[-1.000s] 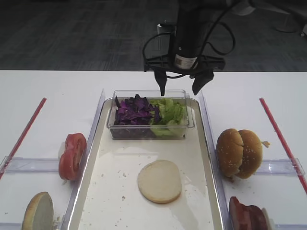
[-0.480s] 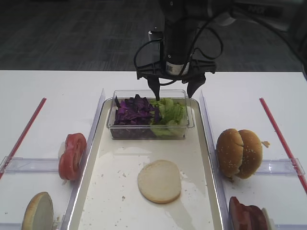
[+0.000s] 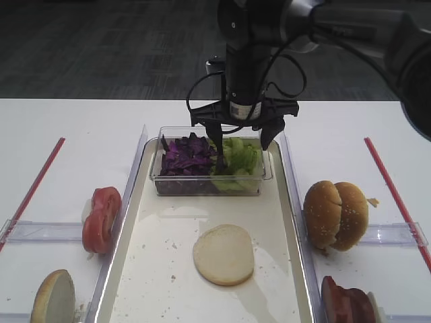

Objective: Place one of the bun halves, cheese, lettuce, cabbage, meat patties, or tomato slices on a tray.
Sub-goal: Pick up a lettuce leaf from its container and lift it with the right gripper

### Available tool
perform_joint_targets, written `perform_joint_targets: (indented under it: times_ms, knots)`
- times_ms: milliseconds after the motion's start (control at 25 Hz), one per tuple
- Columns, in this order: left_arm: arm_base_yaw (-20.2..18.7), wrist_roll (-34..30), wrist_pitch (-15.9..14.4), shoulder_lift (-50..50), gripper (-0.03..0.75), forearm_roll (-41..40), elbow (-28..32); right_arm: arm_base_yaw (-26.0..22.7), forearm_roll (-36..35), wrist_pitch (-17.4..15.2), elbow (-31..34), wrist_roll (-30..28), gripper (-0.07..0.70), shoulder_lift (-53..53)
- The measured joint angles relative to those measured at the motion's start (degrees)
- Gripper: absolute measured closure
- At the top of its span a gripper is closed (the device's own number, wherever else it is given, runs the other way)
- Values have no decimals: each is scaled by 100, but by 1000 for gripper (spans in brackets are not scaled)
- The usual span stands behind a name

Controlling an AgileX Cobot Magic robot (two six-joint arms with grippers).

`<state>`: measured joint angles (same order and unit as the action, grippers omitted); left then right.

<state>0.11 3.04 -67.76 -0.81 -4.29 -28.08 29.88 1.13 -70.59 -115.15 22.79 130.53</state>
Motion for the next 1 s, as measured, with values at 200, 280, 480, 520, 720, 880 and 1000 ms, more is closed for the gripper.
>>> perform_joint_targets:
  times_ms: [200, 280, 480, 520, 720, 880, 1000]
  knots:
    - [0, 0, 0, 0, 277, 0, 0, 9, -22, -12, -20, 0, 53, 173]
    - [0, 0, 0, 0, 277, 0, 0, 9, 12, -26, -24, 0, 55, 223]
    - [0, 0, 0, 0, 277, 0, 0, 9, 60, -56, -44, 0, 93, 235]
    - [0, 0, 0, 0, 277, 0, 0, 9, 60, -60, -44, 0, 97, 235]
    - [0, 0, 0, 0, 277, 0, 0, 9, 72, -103, -90, -10, 103, 256]
    - [0, 0, 0, 0, 277, 0, 0, 9, 72, -151, -247, -10, 103, 307]
    - [0, 0, 0, 0, 277, 0, 0, -13, 60, -160, -356, -10, 103, 318]
